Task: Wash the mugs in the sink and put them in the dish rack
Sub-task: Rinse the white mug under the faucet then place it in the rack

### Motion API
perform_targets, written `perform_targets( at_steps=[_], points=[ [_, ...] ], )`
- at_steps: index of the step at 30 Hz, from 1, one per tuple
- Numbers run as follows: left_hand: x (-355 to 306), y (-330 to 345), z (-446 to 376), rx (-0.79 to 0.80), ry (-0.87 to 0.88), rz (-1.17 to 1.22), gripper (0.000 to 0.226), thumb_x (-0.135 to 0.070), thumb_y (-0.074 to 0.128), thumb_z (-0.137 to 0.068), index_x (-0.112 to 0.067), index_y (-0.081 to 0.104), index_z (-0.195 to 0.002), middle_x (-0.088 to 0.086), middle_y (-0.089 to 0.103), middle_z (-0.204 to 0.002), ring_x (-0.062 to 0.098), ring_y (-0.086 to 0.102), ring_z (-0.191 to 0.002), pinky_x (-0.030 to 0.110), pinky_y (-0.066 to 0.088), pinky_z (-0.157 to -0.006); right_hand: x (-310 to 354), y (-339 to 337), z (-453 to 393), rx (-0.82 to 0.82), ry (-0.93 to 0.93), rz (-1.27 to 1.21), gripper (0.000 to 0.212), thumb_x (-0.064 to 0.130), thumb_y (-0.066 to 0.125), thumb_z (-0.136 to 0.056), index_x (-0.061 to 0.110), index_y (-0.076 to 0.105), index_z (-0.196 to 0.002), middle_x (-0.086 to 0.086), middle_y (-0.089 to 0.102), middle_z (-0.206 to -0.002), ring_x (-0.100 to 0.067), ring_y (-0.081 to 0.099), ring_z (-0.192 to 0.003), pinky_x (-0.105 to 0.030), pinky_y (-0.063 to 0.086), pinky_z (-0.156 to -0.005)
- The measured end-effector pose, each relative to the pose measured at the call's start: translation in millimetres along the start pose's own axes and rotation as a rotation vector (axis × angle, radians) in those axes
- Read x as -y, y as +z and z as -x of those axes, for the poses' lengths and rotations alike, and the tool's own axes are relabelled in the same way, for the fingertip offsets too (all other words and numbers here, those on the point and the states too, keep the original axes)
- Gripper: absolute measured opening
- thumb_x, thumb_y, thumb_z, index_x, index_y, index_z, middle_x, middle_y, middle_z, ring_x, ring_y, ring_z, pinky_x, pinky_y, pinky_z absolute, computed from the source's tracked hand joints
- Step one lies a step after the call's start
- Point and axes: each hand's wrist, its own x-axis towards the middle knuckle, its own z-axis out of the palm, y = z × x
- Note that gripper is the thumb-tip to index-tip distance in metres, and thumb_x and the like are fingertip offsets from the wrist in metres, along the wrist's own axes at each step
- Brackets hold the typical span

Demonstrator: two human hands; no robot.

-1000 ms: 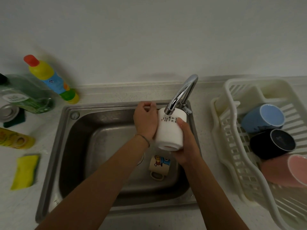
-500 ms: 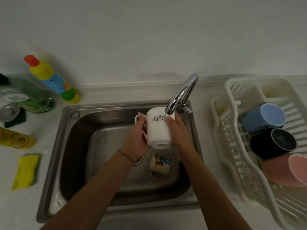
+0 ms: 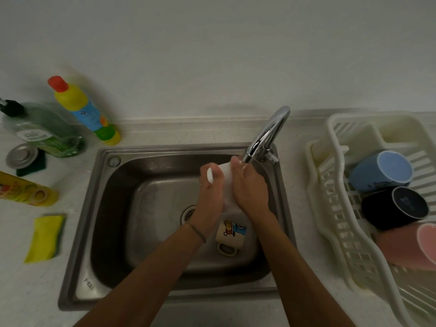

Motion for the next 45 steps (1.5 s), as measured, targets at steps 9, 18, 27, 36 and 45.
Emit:
perform_targets(
  at_steps=[9,18,27,36,45],
  points=[
    [-10,2,-10,-0.070,-0.063,0.000,0.035,-0.055,0.034,-0.105,-0.028,0.047,-0.123,0.011,0.057,-0.127,0.027,0.062,-0.116,0.040,0.059,-0.080,-4,15,-2,-0.086,-0.273,0.405,0.047,0.054,0.027,-0.106,0.024,0.041,-0.139,-0.014,0.060,-0.118,-0.030,0.066,-0.097,-0.047,0.057,-0.079],
    [-13,6,-9,-0.061,-0.107,0.062,0.045,-0.052,0.038,-0.105,-0.019,0.048,-0.133,0.015,0.059,-0.131,0.029,0.063,-0.119,0.036,0.060,-0.081,3,12,3,-0.094,-0.315,0.519,0.053,0.061,0.026,-0.102,0.027,0.030,-0.141,-0.018,0.057,-0.122,-0.027,0.066,-0.094,-0.041,0.060,-0.073],
    [-20,0,-12,-0.084,-0.100,0.050,0.071,-0.077,0.043,-0.089,-0.024,0.048,-0.136,0.012,0.058,-0.136,0.027,0.064,-0.118,0.039,0.061,-0.088,9,9,-13,-0.053,-0.147,0.325,0.045,0.047,0.029,-0.106,0.014,0.048,-0.130,-0.013,0.066,-0.107,-0.021,0.062,-0.083,-0.040,0.054,-0.073],
    [-22,-13,-14,0.048,-0.146,0.159,0.077,-0.074,0.052,-0.085,-0.016,0.054,-0.135,0.028,0.061,-0.130,0.041,0.064,-0.117,0.069,0.047,-0.102,5,-13,-20,0.197,0.019,-0.280,0.045,0.063,0.032,-0.102,0.026,0.056,-0.113,0.000,0.065,-0.098,-0.017,0.065,-0.089,-0.034,0.054,-0.078],
    [-28,-13,-10,-0.063,-0.143,0.247,0.056,-0.054,0.039,-0.106,-0.009,0.062,-0.129,0.017,0.073,-0.120,0.033,0.070,-0.114,0.052,0.059,-0.093,-10,-12,-11,0.318,0.177,-0.765,0.053,0.050,0.075,-0.082,0.025,0.058,-0.126,-0.008,0.072,-0.118,-0.029,0.071,-0.107,-0.050,0.060,-0.086]
  ],
)
